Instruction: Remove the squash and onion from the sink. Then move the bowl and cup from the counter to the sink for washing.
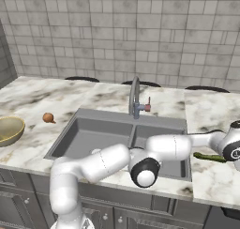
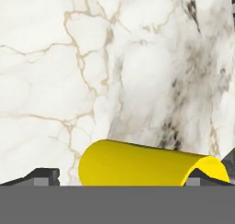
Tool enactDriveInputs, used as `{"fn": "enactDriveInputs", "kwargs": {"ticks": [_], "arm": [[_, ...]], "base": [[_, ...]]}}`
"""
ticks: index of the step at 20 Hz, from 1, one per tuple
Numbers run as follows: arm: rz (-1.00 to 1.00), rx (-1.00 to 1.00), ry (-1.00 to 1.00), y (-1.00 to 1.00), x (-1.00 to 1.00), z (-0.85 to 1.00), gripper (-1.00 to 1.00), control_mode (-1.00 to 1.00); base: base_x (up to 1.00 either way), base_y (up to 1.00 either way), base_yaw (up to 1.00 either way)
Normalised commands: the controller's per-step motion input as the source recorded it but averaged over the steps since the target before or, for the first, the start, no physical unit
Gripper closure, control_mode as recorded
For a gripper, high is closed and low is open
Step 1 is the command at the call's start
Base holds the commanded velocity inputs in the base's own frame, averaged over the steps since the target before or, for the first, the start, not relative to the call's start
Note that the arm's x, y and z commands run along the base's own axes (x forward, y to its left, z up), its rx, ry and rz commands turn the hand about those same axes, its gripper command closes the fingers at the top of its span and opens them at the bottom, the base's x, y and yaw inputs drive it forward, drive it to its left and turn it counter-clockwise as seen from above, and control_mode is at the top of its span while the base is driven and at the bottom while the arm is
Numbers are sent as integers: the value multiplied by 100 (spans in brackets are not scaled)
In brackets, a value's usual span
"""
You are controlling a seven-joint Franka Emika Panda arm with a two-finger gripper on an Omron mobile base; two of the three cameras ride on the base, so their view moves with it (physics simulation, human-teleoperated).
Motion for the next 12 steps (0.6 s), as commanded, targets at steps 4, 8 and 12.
{"fn": "enactDriveInputs", "kwargs": {"ticks": [4, 8, 12], "arm": [[0, 2, 7, -27, 12, 2, -100, -100], [0, 8, 12, -26, 10, 7, -100, -100], [0, 9, 17, -21, 4, 15, 100, -100]], "base": [[0, 0, 0], [0, 0, 0], [0, 0, 0]]}}
